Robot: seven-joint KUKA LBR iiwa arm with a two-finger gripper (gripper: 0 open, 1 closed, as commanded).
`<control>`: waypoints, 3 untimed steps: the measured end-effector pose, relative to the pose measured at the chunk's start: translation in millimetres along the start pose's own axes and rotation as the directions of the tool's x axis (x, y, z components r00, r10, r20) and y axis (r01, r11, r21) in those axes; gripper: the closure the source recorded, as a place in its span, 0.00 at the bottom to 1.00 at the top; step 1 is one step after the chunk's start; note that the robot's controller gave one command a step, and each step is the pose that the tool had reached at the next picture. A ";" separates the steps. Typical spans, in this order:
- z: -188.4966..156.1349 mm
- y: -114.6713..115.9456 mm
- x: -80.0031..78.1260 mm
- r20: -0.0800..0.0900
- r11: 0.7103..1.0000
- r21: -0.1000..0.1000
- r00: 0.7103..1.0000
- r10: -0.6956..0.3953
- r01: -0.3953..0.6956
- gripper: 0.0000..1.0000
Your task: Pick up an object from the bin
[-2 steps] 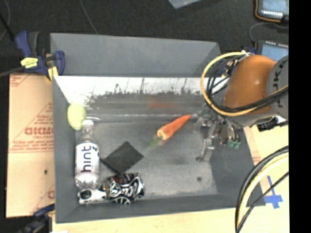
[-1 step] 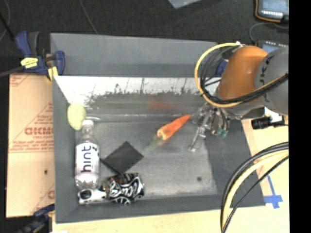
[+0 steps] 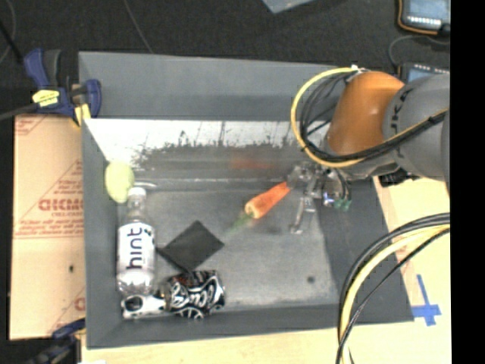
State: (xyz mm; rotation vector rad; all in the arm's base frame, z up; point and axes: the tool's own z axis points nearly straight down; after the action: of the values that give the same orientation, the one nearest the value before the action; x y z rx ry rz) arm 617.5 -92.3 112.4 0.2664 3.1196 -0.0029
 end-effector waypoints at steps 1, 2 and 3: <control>21.3 34.2 -4.0 -0.002 0.995 0.000 0.995 -0.103 0.103 0.00; 21.1 15.0 -1.3 0.002 0.820 0.002 0.820 -0.572 0.572 1.00; 21.1 15.6 -1.2 0.002 0.820 0.001 0.820 -0.573 0.573 1.00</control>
Offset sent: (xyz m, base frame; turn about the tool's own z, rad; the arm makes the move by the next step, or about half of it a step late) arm 0.0031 0.0163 -0.0221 -0.6117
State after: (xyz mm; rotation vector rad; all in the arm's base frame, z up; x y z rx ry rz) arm 621.6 -77.2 91.2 -0.6818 3.0545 -0.0088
